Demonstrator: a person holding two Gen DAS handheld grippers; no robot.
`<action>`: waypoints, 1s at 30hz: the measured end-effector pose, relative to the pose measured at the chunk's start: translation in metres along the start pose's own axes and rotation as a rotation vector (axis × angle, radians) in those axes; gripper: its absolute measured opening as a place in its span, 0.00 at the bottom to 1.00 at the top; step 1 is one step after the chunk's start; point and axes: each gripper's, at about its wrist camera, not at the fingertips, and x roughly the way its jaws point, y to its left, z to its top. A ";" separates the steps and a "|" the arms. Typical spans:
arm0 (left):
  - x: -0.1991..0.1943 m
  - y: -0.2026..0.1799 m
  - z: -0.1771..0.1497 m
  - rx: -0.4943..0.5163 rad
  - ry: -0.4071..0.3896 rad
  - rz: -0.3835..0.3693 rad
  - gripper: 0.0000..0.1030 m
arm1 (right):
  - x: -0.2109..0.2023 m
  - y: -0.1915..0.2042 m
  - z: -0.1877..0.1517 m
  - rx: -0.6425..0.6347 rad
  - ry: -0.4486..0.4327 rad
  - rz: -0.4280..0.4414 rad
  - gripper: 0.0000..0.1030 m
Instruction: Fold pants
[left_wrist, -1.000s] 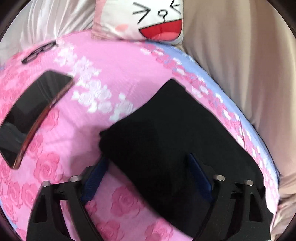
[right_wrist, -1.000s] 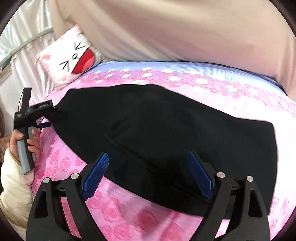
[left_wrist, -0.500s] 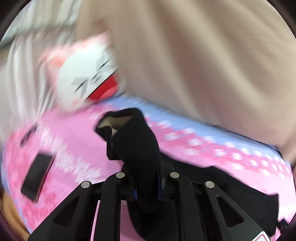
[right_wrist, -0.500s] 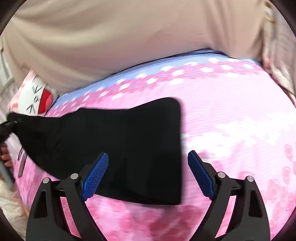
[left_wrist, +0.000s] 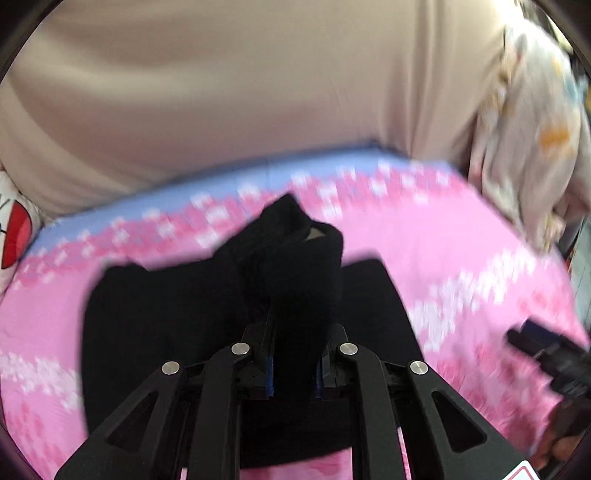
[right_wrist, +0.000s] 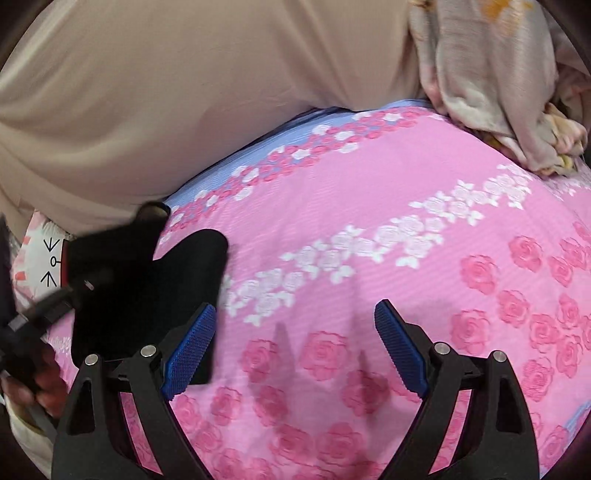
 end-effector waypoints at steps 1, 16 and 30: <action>0.006 -0.004 -0.006 0.006 0.016 0.012 0.11 | -0.001 -0.006 0.000 0.007 0.001 0.001 0.83; -0.086 -0.012 -0.041 0.040 -0.109 0.001 0.86 | 0.019 0.042 0.018 -0.099 0.099 0.283 0.88; -0.073 0.116 -0.062 -0.186 0.014 0.344 0.85 | 0.113 0.140 0.025 -0.196 0.355 0.426 0.85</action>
